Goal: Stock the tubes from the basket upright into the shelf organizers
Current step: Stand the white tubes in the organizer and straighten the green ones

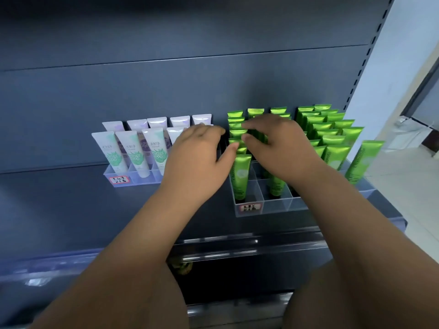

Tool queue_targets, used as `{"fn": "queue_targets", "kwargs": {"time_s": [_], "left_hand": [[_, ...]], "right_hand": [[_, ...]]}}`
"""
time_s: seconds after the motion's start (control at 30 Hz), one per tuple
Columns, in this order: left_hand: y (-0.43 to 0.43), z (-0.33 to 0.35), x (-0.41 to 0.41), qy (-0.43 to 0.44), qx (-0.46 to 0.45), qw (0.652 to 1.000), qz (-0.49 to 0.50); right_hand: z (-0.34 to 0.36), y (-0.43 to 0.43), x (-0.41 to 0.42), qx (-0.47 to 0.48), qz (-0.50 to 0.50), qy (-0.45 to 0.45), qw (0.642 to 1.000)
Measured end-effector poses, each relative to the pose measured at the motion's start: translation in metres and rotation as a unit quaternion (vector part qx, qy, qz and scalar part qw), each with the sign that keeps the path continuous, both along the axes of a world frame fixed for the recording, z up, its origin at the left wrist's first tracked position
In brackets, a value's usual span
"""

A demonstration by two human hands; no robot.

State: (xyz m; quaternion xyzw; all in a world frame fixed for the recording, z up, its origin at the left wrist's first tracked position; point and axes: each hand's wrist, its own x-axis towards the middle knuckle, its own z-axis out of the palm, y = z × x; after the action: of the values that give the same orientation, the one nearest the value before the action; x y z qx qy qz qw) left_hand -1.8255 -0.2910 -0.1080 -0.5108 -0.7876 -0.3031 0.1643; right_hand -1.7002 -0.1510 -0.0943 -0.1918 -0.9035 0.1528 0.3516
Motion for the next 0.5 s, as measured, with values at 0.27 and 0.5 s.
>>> {"fn": "queue_targets", "kwargs": {"time_s": [0.27, 0.5], "left_hand": [[0.008, -0.026, -0.004, -0.125, 0.087, 0.988, -0.03], [0.032, -0.038, -0.031, -0.257, 0.17, 0.951, -0.03]], "right_hand": [[0.006, 0.023, 0.012, -0.012, -0.037, 0.013, 0.999], [0.014, 0.051, 0.007, 0.0, -0.034, -0.015, 0.999]]}}
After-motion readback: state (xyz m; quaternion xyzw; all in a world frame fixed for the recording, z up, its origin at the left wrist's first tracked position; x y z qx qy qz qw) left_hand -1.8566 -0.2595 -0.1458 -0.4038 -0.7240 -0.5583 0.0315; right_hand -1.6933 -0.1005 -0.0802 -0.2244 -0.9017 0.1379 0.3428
